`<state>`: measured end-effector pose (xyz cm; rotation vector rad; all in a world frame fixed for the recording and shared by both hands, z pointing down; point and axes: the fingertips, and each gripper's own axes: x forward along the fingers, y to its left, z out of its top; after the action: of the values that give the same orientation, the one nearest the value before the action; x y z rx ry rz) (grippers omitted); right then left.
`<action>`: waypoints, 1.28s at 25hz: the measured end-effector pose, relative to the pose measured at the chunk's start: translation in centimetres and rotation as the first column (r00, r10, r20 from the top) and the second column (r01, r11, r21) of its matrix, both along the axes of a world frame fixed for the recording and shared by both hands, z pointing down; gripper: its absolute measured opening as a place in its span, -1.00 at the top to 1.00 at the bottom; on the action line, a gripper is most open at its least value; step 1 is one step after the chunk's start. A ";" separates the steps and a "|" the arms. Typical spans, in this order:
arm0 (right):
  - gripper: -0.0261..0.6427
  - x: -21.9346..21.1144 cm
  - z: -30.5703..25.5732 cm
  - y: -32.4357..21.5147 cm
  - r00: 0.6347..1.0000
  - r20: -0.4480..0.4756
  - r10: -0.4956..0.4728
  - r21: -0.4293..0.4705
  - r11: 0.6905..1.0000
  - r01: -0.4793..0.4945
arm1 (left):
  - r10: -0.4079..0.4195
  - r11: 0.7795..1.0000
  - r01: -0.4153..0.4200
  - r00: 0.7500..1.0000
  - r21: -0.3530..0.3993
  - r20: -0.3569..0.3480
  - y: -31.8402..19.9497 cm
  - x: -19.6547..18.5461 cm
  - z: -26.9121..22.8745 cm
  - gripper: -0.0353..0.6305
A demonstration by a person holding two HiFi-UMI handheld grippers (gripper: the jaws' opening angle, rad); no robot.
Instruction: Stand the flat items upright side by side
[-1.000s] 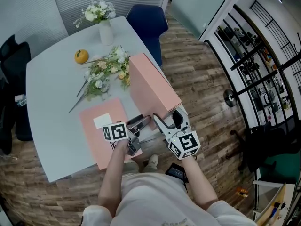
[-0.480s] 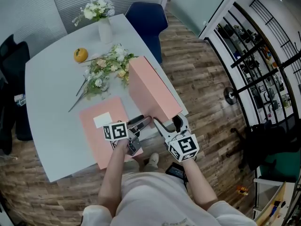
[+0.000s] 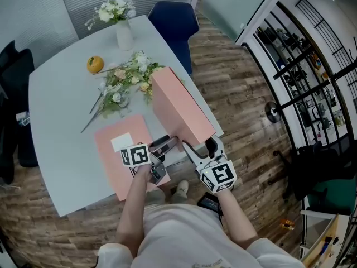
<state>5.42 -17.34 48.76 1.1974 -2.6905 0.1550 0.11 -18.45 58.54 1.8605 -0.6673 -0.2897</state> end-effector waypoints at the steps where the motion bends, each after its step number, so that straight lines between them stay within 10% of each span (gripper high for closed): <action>1: -0.01 0.0 0.0 0.0 1.000 0.004 0.000 0.000 1.000 0.000 | -0.002 1.000 0.002 1.000 0.000 -0.002 0.0 -0.1 0.0 0.03; 26: -0.04 2.9 0.8 3.8 0.966 0.132 0.224 -0.095 0.972 -0.213 | 0.046 0.999 -0.045 0.991 0.012 -0.128 0.1 -1.8 -1.9 0.03; 32: -0.04 3.9 2.7 6.7 0.952 0.177 0.249 -0.189 0.958 -0.216 | 0.060 0.995 -0.062 0.998 0.080 0.022 1.5 -2.5 -2.7 0.03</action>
<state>9.35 -10.65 51.48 1.5147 -2.6228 0.5525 -2.40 -16.90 55.81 1.9596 -0.6184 -0.2624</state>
